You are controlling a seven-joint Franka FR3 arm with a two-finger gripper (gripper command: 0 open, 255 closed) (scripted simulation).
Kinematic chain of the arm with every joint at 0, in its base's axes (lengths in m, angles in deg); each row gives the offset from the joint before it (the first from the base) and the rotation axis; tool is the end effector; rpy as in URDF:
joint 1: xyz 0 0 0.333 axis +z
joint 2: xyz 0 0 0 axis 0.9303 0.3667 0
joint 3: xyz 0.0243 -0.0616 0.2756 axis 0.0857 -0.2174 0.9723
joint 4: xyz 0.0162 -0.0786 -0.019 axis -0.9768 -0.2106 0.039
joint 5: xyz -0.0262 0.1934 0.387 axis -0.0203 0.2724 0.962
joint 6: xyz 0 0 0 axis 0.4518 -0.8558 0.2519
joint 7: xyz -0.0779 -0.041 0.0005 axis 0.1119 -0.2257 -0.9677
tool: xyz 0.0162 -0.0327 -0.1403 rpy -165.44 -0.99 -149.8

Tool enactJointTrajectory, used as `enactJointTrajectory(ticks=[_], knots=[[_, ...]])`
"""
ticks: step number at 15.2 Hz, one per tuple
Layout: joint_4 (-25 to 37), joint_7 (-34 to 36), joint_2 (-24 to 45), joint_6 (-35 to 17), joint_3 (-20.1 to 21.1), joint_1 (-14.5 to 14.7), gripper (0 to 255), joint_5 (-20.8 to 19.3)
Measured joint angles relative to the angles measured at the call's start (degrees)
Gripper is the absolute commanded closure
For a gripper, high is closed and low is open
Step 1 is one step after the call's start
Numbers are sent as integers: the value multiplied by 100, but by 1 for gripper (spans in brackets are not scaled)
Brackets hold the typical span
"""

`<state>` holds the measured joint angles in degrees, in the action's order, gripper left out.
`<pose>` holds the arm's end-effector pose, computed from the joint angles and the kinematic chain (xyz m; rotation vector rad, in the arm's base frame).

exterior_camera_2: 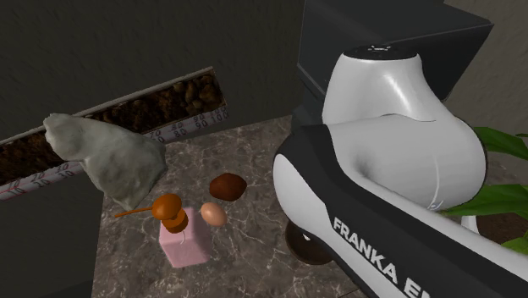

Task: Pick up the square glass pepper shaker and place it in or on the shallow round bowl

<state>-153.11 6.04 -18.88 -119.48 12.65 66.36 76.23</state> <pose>0.5430 0.0100 0.3385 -3.1335 0.0808 0.1413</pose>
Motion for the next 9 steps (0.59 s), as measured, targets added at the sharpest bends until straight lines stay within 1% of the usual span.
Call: enactJointTrajectory(ticks=[2,3,9], knots=[[339,-8,-27,363,-8,-6,0,-2],[411,-3,-23,431,-5,-4,0,-2],[455,1,-41,502,-4,-3,0,-1]])
